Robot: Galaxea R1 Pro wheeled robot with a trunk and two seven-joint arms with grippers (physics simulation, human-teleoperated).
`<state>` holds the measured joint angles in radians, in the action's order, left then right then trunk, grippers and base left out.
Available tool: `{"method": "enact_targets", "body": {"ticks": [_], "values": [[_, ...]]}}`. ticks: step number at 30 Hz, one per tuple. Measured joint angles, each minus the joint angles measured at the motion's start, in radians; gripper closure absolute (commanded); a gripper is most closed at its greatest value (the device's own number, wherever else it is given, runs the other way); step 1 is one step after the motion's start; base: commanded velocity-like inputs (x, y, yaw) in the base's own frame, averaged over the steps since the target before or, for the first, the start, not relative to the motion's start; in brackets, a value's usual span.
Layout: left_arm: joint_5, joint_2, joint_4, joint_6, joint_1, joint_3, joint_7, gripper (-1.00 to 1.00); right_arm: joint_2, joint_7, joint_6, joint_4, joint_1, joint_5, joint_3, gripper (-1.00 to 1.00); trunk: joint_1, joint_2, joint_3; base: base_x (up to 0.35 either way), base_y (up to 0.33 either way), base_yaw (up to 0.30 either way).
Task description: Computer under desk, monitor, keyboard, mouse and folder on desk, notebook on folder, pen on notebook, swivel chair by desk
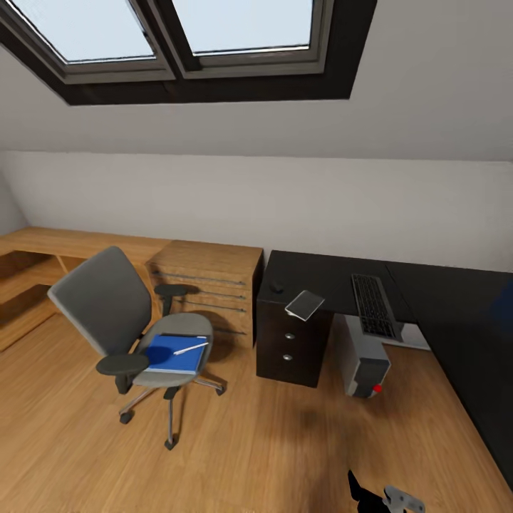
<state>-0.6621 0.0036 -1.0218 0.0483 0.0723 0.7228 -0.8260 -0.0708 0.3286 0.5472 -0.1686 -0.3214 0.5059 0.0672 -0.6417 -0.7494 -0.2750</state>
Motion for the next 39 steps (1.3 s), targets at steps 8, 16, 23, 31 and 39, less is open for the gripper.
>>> {"method": "enact_targets", "body": {"ticks": [8,16,23,31,39], "values": [[-0.001,-0.005,0.053,0.002,-0.004,-0.026,0.003,-1.00,0.000,0.000,0.000,0.000,0.000,-0.001,0.000,-1.00,0.031,0.056,0.025,-0.008,0.000,0.000],[-0.007,-0.012,0.242,0.012,-0.100,-0.085,0.182,-1.00,0.000,0.000,0.000,0.013,0.000,-0.001,-0.001,-1.00,0.062,0.112,0.051,0.000,0.000,0.000],[-0.008,-0.035,0.517,0.014,-0.240,-0.170,0.396,-1.00,0.000,0.000,0.000,0.019,0.000,-0.004,-0.001,-1.00,0.088,0.162,0.073,0.000,0.000,0.000],[-0.008,-0.032,0.576,0.008,-0.275,-0.198,0.429,-1.00,0.000,0.001,0.000,0.020,0.000,-0.005,-0.002,-1.00,0.119,0.218,0.098,0.000,0.000,0.000],[-0.007,-0.033,0.584,0.001,-0.280,-0.203,0.435,-1.00,-0.001,0.001,0.000,0.020,0.000,-0.007,-0.002,-1.00,0.150,0.274,0.123,0.000,0.000,0.000]]}}
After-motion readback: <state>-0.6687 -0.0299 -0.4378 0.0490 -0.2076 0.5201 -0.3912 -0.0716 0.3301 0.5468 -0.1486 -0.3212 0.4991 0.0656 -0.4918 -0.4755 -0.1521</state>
